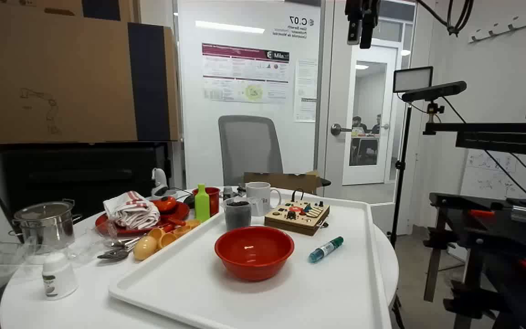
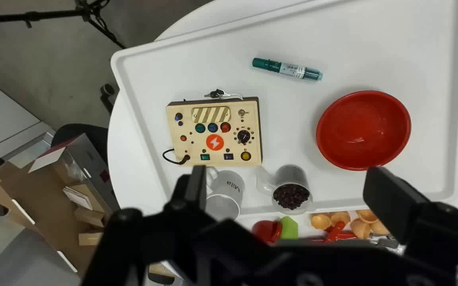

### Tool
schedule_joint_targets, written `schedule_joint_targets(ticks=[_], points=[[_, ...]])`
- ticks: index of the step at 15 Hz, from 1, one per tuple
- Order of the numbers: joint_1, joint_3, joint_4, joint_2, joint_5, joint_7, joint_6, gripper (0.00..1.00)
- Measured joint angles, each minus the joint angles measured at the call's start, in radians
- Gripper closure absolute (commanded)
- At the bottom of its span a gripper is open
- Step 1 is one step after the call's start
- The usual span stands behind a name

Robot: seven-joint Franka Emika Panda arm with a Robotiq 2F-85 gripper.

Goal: Pour the contents inside the clear jar into the red bowl

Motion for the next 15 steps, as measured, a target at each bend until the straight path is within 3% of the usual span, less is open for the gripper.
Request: schedule_joint_targets(ticks=[4, 9, 15], points=[[0.013, -0.013, 0.000, 0.003, 0.001, -0.025, 0.000, 0.00], [0.061, -0.098, 0.017, 0.071, -0.001, -0.296, 0.071, 0.00], [0.105, -0.164, 0.116, 0.281, -0.003, -0.625, 0.164, 0.00]])
